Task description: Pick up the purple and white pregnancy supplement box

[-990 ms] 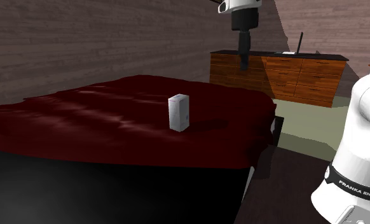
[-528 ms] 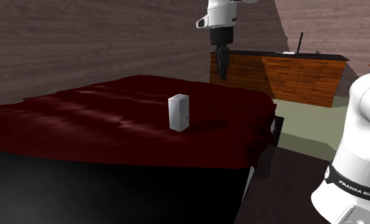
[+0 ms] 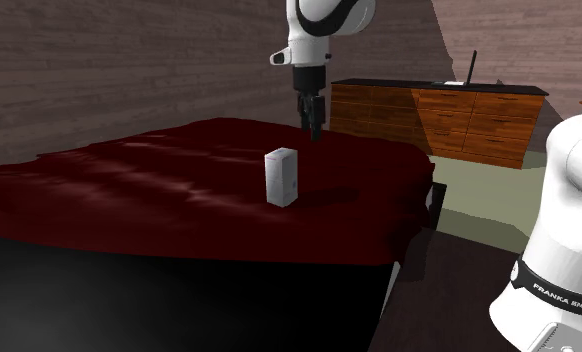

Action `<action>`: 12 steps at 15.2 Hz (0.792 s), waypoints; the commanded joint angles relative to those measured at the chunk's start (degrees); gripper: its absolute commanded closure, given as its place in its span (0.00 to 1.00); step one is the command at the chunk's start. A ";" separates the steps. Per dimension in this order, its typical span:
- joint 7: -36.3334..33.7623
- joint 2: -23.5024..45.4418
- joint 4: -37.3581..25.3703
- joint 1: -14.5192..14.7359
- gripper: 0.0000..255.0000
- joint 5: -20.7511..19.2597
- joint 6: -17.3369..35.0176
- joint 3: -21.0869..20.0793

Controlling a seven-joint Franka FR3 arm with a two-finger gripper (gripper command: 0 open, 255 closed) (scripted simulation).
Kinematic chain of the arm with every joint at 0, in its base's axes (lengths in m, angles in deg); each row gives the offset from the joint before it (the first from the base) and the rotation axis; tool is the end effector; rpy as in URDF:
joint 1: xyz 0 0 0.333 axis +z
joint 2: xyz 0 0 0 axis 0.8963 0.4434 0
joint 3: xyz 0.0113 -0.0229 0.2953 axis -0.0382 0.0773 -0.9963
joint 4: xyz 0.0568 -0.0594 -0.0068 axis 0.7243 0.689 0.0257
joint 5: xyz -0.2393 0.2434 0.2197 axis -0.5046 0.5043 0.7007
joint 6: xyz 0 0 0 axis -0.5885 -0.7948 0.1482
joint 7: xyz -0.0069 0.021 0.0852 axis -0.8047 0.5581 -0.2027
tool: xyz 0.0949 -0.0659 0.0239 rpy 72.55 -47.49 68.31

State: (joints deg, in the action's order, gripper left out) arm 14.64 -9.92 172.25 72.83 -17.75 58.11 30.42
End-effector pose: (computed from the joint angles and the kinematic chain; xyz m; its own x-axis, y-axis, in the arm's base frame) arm 0.5303 -0.0422 0.4059 0.7081 0.7041 -0.0531 0.7051 -0.7091 -0.0019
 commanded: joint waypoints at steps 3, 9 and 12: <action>8.32 8.75 -6.38 0.71 0.00 2.39 3.19 -0.25; 15.38 16.94 -12.08 0.77 0.00 4.55 6.38 -1.63; 15.50 17.94 -10.99 0.71 0.00 4.78 8.45 -1.69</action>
State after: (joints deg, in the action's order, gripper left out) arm 30.06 7.54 161.09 73.55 -13.08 65.90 28.77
